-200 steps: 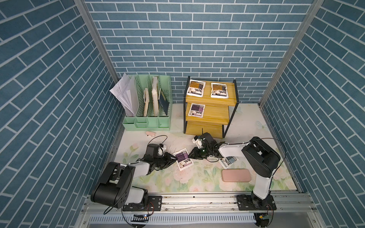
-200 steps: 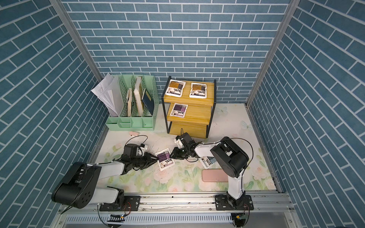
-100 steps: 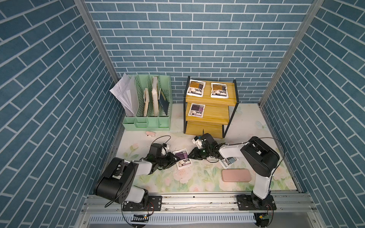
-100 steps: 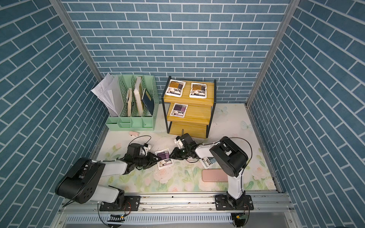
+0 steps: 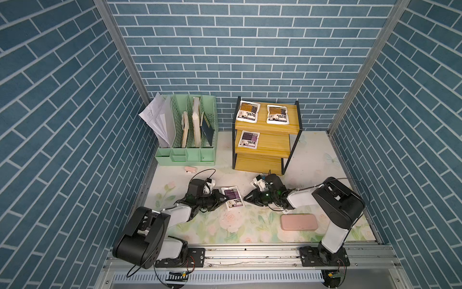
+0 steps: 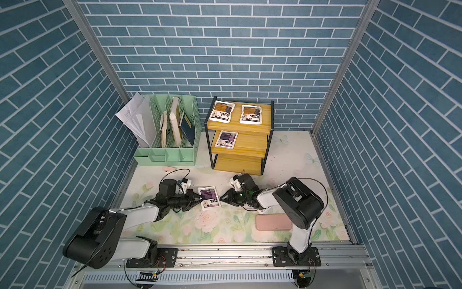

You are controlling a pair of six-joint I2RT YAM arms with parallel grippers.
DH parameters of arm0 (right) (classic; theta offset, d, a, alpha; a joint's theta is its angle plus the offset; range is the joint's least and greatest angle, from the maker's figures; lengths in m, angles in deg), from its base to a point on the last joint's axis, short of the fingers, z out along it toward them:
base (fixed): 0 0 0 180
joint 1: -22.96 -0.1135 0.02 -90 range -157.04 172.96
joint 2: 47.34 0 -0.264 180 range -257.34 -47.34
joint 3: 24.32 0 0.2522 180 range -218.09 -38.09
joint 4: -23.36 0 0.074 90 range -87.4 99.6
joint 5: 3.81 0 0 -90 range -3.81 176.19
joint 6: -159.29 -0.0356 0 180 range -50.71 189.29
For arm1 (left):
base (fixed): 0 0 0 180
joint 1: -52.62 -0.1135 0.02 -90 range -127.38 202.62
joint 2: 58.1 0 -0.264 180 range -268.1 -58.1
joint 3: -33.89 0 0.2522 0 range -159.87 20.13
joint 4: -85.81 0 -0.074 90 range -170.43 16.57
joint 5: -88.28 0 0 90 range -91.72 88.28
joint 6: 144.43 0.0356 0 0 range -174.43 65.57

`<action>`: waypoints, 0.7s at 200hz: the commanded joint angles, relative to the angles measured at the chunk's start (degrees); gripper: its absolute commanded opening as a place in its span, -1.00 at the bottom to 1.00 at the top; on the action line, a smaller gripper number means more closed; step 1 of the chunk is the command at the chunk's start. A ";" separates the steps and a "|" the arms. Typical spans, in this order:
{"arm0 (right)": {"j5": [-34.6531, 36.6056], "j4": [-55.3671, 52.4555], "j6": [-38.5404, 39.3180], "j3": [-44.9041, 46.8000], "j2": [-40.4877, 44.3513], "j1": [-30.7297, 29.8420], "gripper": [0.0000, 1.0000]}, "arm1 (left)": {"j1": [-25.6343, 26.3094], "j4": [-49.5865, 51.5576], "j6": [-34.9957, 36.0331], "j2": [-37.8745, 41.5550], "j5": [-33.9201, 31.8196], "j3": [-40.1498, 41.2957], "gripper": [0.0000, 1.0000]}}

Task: Place the bagged coffee beans on the shelf by color
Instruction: Pick up the coffee beans at the center of the board.

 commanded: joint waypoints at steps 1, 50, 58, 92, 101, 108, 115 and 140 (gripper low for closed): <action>12.45 16.30 -18.62 11.18 13.07 -0.29 0.10 | 0.21 -3.58 -3.48 2.50 2.97 -1.87 -1.00; 39.95 9.88 -37.12 18.53 36.89 -14.67 0.43 | 1.84 -9.76 -12.46 4.83 4.42 -5.64 -1.00; 41.25 10.65 -38.28 17.96 36.78 -15.77 0.45 | 2.37 -10.61 -14.29 4.77 4.42 -6.50 -1.00; 45.19 14.34 -41.18 16.63 33.16 -18.19 0.61 | 4.77 -14.24 -19.62 5.08 3.12 -9.80 -1.00; 45.76 15.95 -40.62 15.62 31.79 -18.19 0.63 | 6.00 -14.09 -19.86 4.97 2.42 -10.60 -1.00; 45.83 17.94 -40.02 14.96 30.41 -18.19 0.63 | 7.02 -13.98 -19.90 4.54 2.05 -11.71 -1.00; 45.95 19.65 -39.68 14.26 29.08 -18.19 0.62 | 8.09 -14.23 -20.15 3.93 1.76 -12.55 -1.00; 43.93 24.63 -39.29 11.87 24.10 -18.42 0.36 | 10.41 -16.79 -21.67 1.47 1.17 -13.66 -1.00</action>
